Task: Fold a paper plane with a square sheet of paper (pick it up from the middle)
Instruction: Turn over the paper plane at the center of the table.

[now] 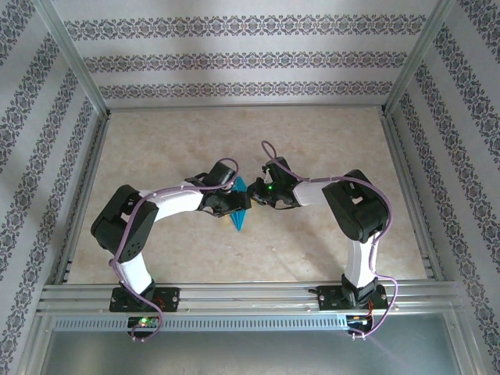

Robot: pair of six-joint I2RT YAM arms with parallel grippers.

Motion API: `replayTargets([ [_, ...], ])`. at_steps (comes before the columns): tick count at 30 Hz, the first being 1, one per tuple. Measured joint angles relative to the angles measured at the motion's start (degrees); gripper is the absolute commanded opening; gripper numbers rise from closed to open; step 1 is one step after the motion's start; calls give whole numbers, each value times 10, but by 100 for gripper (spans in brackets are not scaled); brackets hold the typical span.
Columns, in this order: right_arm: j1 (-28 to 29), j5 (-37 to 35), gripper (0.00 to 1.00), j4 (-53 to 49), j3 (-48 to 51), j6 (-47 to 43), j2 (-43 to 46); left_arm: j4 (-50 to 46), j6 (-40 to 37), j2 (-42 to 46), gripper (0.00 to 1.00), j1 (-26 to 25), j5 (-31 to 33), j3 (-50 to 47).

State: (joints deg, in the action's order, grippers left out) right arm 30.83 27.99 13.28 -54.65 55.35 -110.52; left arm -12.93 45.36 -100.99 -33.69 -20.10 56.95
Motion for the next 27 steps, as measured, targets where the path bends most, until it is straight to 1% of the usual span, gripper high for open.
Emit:
replayTargets([
  [8, 0, 14, 13, 7, 0, 0, 3, -19, -4, -6, 59, -1, 13, 9],
  [19, 0, 15, 12, 7, 0, 0, 3, -31, -5, -5, 48, -1, 42, 11],
  [27, 0, 15, 11, 7, 0, 0, 3, -32, 2, 1, 38, -1, 54, 11],
])
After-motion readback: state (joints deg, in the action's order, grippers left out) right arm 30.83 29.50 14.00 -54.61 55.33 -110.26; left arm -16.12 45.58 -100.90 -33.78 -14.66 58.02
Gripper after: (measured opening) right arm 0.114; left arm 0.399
